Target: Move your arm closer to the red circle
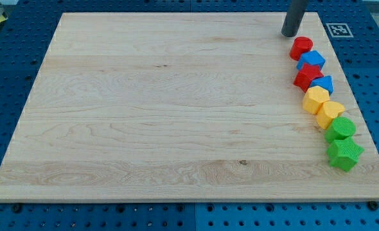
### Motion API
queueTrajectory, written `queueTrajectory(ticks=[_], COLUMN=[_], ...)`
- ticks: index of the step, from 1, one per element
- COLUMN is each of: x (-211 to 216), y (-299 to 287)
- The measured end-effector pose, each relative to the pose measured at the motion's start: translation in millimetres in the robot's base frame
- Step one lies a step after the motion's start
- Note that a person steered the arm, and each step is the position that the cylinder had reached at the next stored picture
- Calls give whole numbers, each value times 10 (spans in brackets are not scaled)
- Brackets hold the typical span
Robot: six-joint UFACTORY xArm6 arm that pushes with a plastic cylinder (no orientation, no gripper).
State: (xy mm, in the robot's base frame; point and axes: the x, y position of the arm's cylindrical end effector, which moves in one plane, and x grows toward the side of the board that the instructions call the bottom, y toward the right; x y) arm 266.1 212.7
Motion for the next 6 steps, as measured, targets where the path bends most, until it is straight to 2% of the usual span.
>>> queueTrajectory(ticks=[4,6], x=[-3,160], y=[0,795])
